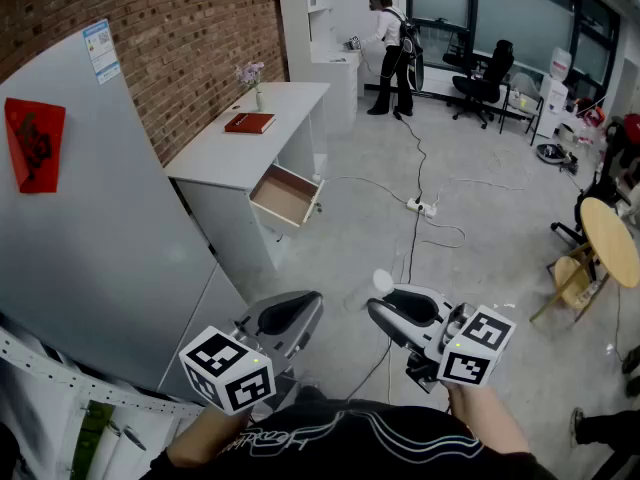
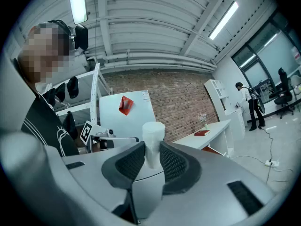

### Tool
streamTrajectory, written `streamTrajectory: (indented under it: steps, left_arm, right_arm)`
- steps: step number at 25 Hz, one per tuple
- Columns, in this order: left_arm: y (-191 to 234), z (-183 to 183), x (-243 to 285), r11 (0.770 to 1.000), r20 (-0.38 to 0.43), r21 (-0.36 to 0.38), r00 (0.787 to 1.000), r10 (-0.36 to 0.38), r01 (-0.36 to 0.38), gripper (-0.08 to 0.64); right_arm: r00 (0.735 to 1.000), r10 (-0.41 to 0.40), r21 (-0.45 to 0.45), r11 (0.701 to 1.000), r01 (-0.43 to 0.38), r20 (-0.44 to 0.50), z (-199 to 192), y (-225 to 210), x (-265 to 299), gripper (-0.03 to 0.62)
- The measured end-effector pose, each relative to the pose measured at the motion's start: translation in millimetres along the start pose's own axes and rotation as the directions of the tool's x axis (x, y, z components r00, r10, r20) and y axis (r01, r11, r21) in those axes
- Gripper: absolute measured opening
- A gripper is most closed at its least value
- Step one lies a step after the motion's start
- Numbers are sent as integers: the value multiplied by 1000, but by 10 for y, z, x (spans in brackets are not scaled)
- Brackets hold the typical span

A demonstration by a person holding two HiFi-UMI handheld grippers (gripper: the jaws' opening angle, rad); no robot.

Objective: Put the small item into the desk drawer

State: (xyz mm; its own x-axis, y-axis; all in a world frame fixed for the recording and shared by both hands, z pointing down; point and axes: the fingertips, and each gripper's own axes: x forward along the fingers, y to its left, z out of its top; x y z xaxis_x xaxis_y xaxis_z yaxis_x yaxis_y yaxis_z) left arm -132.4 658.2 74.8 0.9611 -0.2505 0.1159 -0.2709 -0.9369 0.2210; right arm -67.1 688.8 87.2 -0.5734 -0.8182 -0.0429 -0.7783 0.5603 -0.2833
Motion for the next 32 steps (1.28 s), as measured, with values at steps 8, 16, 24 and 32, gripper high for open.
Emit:
streamTrajectory:
  steps: [8,16,24,32]
  left_arm:
    - [-117,79,15,1000,16,11,1000,0,0,21]
    - [-10,-87,209,1000,-23,-17,1000,5,-5,23]
    - [302,-249,632,999,-53,-40,998,-31,29,21]
    - [1030,-298,1172,993,-68,-102,996,-59,52,21]
  right_arm:
    - [1000,-8,-27,1000,7,-13,72,19,-90,111]
    - [998,-62,37,997,63,-30,-98,-288,-153,112]
    - [993,-110,88,990,114,-39,-281,-784,-104,112]
    - [986,-148,116,981,156,-74,-318,-1514,319,112]
